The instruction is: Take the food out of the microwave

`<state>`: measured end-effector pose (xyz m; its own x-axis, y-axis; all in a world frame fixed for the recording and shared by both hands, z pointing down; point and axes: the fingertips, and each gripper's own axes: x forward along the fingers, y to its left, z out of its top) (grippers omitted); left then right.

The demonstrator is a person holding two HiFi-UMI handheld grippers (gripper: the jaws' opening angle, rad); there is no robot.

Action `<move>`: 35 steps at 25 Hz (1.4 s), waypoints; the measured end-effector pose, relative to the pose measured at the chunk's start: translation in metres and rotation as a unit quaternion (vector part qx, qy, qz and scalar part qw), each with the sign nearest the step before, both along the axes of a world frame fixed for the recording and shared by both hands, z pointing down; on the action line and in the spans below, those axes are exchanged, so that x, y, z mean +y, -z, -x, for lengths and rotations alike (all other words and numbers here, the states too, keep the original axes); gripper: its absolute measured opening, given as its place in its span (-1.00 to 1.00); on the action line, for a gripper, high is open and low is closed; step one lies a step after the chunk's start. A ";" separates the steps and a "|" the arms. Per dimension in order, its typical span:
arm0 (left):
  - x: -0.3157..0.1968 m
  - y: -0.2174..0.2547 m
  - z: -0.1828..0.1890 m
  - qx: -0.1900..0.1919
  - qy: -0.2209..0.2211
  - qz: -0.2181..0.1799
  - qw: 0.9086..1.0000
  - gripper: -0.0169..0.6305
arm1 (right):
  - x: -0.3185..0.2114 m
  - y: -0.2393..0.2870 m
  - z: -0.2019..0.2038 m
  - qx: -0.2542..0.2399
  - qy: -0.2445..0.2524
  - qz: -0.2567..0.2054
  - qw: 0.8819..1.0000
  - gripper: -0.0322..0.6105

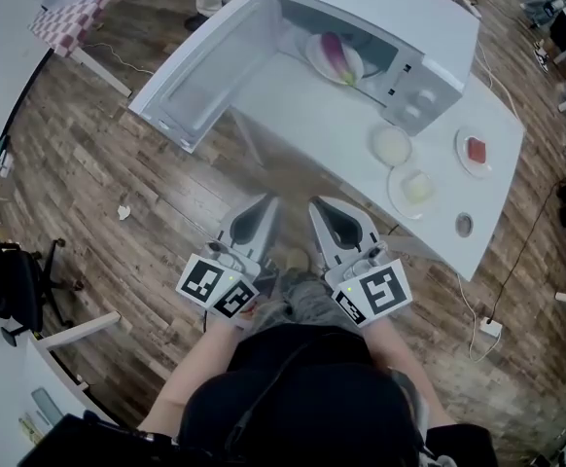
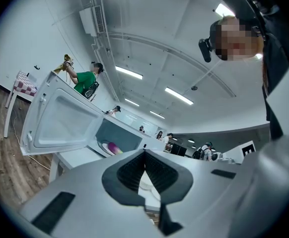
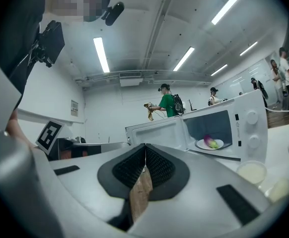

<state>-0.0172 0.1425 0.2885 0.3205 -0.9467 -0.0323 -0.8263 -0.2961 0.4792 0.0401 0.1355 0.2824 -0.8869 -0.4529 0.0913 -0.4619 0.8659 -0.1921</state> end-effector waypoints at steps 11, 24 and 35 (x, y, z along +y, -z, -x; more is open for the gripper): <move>-0.053 -0.005 -0.004 0.008 -0.021 -0.002 1.000 -0.91 | -0.047 -0.002 0.000 0.007 -0.013 -0.005 1.000 -0.84; -0.102 -0.012 -0.003 0.003 -0.058 0.005 0.998 -0.91 | -0.088 -0.018 0.000 0.012 -0.049 0.011 0.999 -0.84; -0.181 -0.028 0.006 0.002 -0.110 0.022 0.994 -0.91 | -0.152 -0.041 0.013 0.035 -0.110 0.045 0.992 -0.84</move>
<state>-0.0231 -0.0389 0.3161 0.5204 -0.8539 0.0051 -0.7414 -0.4489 0.4989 0.0268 -0.0170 0.3232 -0.7577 -0.6215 0.1991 -0.6526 0.7235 -0.2253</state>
